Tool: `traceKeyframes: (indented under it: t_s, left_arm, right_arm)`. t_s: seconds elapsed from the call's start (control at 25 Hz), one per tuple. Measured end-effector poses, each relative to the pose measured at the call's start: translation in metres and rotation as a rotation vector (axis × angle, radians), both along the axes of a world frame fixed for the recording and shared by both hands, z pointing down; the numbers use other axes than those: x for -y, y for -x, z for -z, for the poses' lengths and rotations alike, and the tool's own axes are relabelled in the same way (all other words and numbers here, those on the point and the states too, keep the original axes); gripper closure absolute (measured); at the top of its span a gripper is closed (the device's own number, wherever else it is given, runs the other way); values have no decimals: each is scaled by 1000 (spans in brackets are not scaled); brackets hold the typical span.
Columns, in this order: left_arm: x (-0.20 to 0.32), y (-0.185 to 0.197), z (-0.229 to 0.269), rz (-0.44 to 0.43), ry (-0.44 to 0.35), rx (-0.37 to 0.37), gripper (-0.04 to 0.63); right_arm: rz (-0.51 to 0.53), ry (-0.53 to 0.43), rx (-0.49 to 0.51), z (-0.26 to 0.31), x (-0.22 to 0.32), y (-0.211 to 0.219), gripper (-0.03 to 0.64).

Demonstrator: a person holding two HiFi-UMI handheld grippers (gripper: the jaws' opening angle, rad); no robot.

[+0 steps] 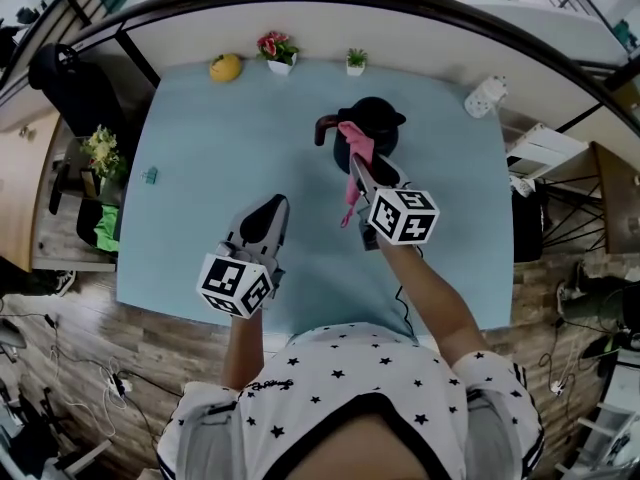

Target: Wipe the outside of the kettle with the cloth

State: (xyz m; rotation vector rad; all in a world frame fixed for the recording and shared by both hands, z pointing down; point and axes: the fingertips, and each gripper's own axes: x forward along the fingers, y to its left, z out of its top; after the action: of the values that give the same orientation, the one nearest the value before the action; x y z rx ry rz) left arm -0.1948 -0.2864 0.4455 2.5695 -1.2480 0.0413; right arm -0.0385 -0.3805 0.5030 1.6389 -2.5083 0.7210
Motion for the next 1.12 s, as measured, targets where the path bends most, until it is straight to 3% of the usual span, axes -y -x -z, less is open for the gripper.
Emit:
traceKeyframes:
  t_s: [0.44,0.8,1.12]
  left_arm:
    - [-12,-18,14,38,-12,39,560]
    - [-19,-39,29,68,-44,96,560]
    - [-37,-41,35,139,-45,136,560]
  right_arm:
    - [5,14,20,-2,-10,-40,495]
    - [-73,48,91,-10,6,-93,497]
    - [-50,58,112,-16,21,-103,497]
